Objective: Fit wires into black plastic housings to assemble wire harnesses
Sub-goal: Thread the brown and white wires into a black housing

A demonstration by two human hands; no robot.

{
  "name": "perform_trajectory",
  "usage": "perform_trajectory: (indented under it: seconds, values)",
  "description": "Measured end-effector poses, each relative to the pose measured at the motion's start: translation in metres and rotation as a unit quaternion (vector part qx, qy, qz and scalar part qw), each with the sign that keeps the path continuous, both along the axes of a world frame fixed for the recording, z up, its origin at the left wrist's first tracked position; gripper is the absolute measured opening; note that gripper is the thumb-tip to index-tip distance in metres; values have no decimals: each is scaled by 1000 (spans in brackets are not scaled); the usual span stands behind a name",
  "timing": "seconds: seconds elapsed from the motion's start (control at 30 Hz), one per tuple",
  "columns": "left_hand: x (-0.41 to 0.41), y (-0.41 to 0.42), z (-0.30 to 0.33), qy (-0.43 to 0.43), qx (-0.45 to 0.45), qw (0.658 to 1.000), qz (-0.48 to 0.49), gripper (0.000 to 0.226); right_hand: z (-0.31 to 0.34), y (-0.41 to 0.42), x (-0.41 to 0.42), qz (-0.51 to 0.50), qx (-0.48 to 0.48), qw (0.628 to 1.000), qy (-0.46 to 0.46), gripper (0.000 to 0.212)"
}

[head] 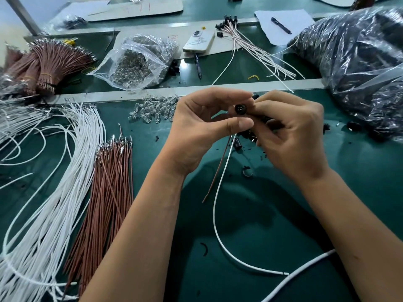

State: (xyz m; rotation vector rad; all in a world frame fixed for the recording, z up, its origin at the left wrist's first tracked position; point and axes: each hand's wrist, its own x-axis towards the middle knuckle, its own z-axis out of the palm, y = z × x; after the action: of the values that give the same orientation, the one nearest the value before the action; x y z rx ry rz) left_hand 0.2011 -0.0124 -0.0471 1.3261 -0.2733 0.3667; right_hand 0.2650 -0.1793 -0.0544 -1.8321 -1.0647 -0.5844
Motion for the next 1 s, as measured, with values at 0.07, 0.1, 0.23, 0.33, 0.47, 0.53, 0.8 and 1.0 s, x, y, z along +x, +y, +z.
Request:
perform_trajectory:
  seconds: [0.07, 0.1, 0.23, 0.33, 0.47, 0.53, 0.8, 1.0]
  values:
    - [0, -1, 1, 2, 9, 1000, 8, 31, -1, 0, 0, 0, 3, 1000, -4, 11]
    - [0, -1, 1, 1, 12, 1000, 12, 30, -1, 0, 0, 3, 1, 1000, -4, 9]
    - [0, -3, 3, -4, 7, 1000, 21, 30, -2, 3, 0, 5, -25, 1000, -3, 12]
    - [-1, -5, 4, -7, -5, 1000, 22, 32, -3, 6, -1, 1, -53, 999, 0, 17]
    - [-1, -7, 2, 2, -30, 999, 35, 31, -2, 9, -4, 7, -57, 998, -4, 31]
    - [0, -9, 1, 4, -40, 998, 41, 28, -3, 10, -4, 5, -58, 998, -1, 33]
    - [2, -15, -2, 0, -61, 997, 53, 29, -4, 7, -1, 17, -76, 997, 25, 14]
    - [2, -16, -1, 4, -70, 996, 51, 28, -5, 8, -1, 36, -73, 996, 35, 24]
